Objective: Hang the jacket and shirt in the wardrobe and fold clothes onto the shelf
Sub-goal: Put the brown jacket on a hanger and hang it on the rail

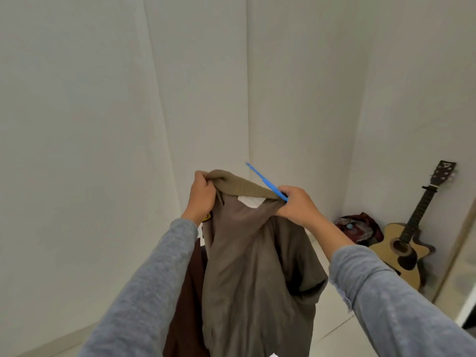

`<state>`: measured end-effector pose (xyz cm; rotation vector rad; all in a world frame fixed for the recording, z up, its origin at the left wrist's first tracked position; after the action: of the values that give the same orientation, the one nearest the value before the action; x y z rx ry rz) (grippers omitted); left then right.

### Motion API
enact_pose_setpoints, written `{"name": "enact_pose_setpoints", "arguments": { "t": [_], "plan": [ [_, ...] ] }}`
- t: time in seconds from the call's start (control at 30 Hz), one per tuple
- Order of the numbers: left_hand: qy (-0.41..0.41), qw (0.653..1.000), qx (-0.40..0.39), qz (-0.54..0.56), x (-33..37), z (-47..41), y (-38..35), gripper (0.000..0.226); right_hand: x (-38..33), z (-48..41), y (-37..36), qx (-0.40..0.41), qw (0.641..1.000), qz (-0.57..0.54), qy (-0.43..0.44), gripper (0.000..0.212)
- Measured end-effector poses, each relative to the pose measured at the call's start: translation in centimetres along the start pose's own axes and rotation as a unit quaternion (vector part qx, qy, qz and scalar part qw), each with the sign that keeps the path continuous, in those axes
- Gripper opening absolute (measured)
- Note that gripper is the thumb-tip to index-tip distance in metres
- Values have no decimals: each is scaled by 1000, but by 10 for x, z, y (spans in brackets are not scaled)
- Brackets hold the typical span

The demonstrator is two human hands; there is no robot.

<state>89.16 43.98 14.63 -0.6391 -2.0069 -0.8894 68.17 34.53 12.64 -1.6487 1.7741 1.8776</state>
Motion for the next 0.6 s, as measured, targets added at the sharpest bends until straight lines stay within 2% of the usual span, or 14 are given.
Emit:
{"name": "enact_pose_setpoints", "arguments": {
  "t": [0.1,0.17,0.27,0.37,0.47,0.6],
  "plan": [
    [-26,999,-21,-26,24,-2,2,5,-3,7,-4,-104,993,-48,-24,26],
    [-41,998,-27,-46,37,-2,4,5,-4,14,-12,-159,983,-71,-50,16],
    [-42,996,-31,-68,40,-3,11,10,-1,18,-23,-178,969,-158,-66,7],
    [-17,994,-56,-97,26,2,23,26,-2,17,-19,-112,958,-251,-84,9],
    [28,974,-109,-198,7,11,31,50,-9,12,-9,2,961,-266,-77,16],
    [35,934,-147,-322,-18,30,29,42,-10,6,-9,128,943,-291,-95,15]
  ]
}}
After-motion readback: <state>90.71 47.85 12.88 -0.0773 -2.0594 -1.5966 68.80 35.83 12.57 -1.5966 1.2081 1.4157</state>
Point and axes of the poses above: each hand's wrist, its own z-axis away from the middle knuckle, its own y-axis out of the back of the hand, x = y × z, the point moved 3 cm from there along -z, towards the middle knuckle, and after that the axes turned 9 degrees about -x, right-handed, at the moved point
